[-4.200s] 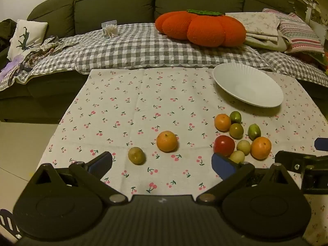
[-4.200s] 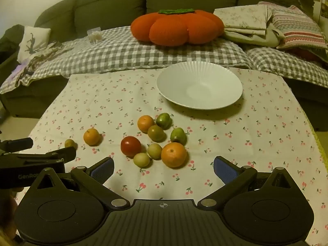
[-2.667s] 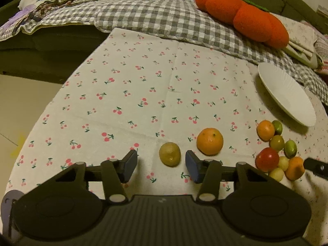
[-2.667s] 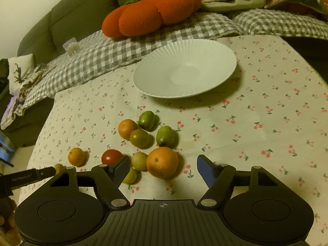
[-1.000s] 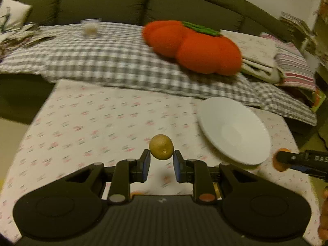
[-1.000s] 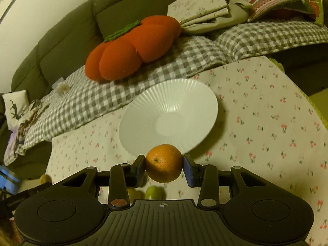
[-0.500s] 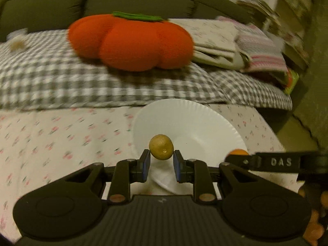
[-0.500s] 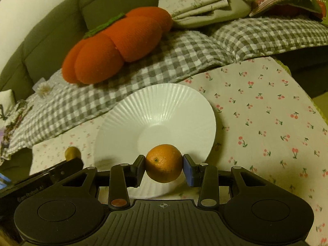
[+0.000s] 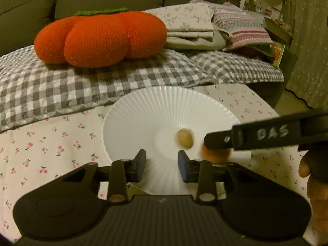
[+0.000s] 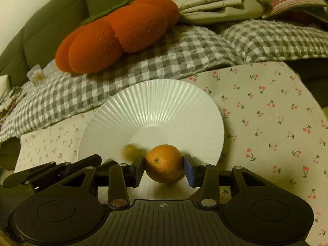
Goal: Organize fruits
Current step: 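Carry both fruits onto the white plate and open both tools, then grasp an orange with the left tool while the right tool moves toward the red tomato, then grasp the red tomato with the right tool while the left tool holds the orange, then carry the orange and tomato onto the white plate and open both tools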
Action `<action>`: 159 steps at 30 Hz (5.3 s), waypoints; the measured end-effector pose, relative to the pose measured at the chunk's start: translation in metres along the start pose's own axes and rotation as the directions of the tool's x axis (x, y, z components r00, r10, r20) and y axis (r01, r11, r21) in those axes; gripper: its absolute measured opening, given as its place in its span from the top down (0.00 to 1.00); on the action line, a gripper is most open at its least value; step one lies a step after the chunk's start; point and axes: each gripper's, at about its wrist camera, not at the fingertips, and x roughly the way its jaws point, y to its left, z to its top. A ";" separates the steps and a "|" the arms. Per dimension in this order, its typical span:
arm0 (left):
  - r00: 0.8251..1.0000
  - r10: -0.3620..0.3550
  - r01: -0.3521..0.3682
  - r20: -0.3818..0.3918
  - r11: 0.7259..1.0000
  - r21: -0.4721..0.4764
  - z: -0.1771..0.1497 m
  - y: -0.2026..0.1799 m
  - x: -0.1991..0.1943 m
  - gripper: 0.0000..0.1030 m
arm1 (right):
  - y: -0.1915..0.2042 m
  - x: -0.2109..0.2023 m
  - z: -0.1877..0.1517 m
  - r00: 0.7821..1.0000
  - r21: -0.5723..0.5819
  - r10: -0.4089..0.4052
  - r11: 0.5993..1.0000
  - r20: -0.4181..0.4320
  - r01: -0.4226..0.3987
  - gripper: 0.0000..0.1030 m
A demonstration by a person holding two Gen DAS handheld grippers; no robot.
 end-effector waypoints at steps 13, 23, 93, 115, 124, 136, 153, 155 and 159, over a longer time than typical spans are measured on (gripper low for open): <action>0.990 0.138 -0.139 -0.021 0.966 -0.217 0.018 0.042 -0.063 0.46 | -0.023 -0.042 0.018 0.998 0.131 0.041 0.990 0.044 -0.046 0.38; 0.981 0.167 -0.192 -0.097 0.897 -0.399 -0.007 0.084 -0.116 0.45 | 0.001 -0.066 0.000 0.993 0.086 0.119 0.989 0.005 -0.119 0.31; 0.917 0.329 -0.386 -0.227 0.877 -0.287 -0.099 0.091 -0.128 0.69 | 0.144 -0.024 -0.133 0.993 -0.560 0.100 0.820 -0.062 -0.117 0.76; 0.922 0.319 -0.378 -0.219 0.863 -0.335 -0.098 0.094 -0.133 0.69 | 0.128 -0.035 -0.128 0.971 -0.505 0.187 0.830 -0.147 -0.236 0.52; 0.927 0.314 -0.369 -0.208 0.867 -0.335 -0.093 0.092 -0.133 0.69 | 0.131 -0.031 -0.129 0.986 -0.531 0.113 0.832 -0.119 -0.160 0.66; 0.938 0.300 -0.343 -0.173 0.873 -0.347 -0.079 0.083 -0.138 0.69 | 0.117 -0.054 -0.101 0.986 -0.440 0.153 0.883 -0.066 -0.166 0.66; 0.979 0.193 -0.203 -0.065 0.925 -0.320 -0.035 0.044 -0.133 0.69 | 0.063 -0.081 -0.042 0.988 -0.251 0.143 0.960 0.055 -0.125 0.66; 0.982 0.182 -0.186 -0.044 0.936 -0.299 -0.029 0.037 -0.130 0.69 | 0.057 -0.081 -0.037 0.989 -0.229 0.138 0.966 0.060 -0.121 0.66; 0.990 0.144 -0.141 -0.006 0.956 -0.257 -0.017 0.027 -0.117 0.69 | 0.038 -0.081 -0.023 0.990 -0.164 0.122 0.980 0.070 -0.109 0.66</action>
